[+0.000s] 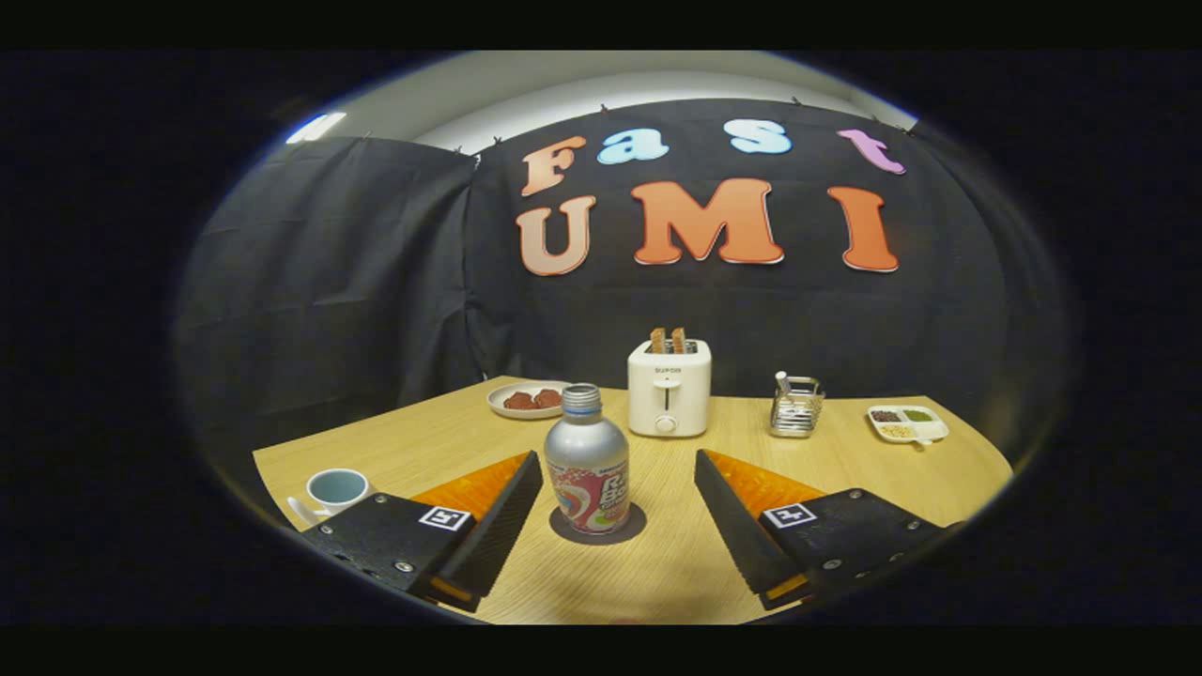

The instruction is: Take the bottle from table, then pour the juice into the cup, finally place the bottle on the coaster

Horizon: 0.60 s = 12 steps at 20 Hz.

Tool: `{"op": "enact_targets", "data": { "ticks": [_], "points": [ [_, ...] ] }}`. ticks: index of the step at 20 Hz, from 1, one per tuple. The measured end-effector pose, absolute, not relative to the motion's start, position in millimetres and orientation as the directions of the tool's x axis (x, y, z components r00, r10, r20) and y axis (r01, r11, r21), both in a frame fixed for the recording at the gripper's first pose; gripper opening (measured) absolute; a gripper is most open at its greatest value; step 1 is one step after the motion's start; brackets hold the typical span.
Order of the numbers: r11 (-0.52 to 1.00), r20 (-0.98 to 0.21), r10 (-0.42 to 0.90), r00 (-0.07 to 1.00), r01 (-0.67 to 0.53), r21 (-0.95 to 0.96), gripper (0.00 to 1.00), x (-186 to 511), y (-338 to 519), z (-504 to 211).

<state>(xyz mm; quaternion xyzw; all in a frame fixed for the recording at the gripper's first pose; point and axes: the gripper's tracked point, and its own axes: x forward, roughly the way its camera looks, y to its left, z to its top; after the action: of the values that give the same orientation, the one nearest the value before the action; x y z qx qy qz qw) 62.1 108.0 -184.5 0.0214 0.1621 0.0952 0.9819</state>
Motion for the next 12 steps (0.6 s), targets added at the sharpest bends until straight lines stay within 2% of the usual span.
{"op": "enact_targets", "data": {
  "ticks": [8,12],
  "points": [
    [0.998,-0.146,0.040,0.988,-0.034,0.044,0.97,33.3,46.3,-106.8],
    [0.999,-0.102,-0.032,0.994,0.035,0.027,0.97,18.3,19.3,-93.0]
  ]
}}
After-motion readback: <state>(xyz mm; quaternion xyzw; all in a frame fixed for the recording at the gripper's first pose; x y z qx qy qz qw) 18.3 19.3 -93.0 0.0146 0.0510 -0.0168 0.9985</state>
